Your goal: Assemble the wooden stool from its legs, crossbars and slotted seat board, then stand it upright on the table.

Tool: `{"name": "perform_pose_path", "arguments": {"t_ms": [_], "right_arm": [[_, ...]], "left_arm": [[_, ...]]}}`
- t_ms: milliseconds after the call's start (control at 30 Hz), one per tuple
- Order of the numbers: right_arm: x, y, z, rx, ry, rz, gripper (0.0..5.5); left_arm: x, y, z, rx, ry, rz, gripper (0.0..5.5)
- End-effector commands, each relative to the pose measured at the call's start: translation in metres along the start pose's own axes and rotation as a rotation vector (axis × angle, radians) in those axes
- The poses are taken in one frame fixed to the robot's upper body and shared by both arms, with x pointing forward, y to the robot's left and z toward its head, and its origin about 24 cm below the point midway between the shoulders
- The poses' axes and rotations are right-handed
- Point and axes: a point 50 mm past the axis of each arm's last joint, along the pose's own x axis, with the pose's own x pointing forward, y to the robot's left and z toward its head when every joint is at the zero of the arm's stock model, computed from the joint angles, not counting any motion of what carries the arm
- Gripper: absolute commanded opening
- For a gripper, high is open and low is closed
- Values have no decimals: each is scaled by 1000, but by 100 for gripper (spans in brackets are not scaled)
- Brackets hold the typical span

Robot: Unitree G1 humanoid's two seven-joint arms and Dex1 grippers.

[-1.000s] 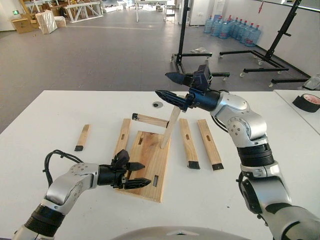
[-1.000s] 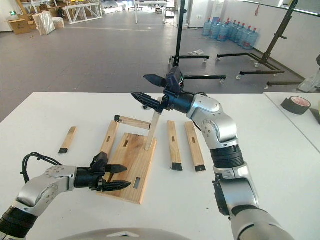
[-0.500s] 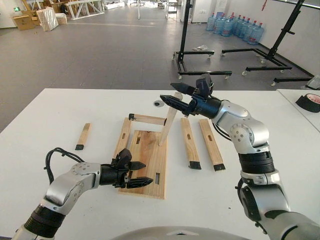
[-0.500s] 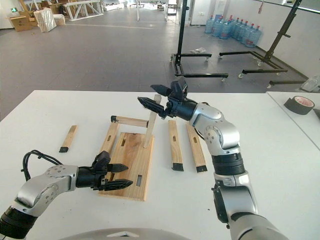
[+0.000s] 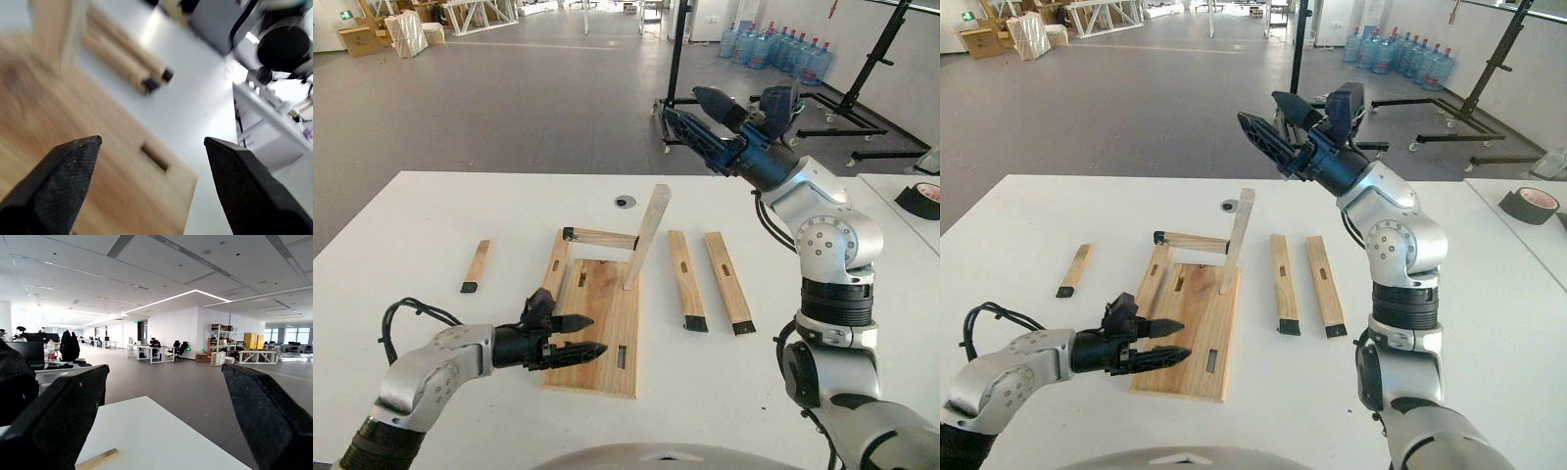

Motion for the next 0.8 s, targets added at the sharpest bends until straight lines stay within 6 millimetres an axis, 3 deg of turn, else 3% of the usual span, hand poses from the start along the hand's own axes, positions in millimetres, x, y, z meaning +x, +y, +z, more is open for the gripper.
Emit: {"name": "perform_pose_path", "arguments": {"t_ms": [33,200,300,400,567,667,800], "right_arm": [[-7,3,-2,15,-5,-28,426],[-23,6,-8,12,-6,-129,426],[-34,7,-19,15,-3,-222,426],[-52,1,-39,-46,45,-425,426],[-114,11,-101,-69,327,-815,426],[-148,31,-132,-7,530,-913,426],[-167,44,-147,64,637,-984,426]], "left_arm": [[-9,1,26,77,-163,26,386],[-56,26,28,138,-162,401,386],[-68,52,23,130,-147,611,386],[-57,52,21,117,-186,596,386],[-42,43,21,130,-241,595,386],[-38,41,21,139,-288,673,386],[-28,42,23,194,-347,807,386]]}}
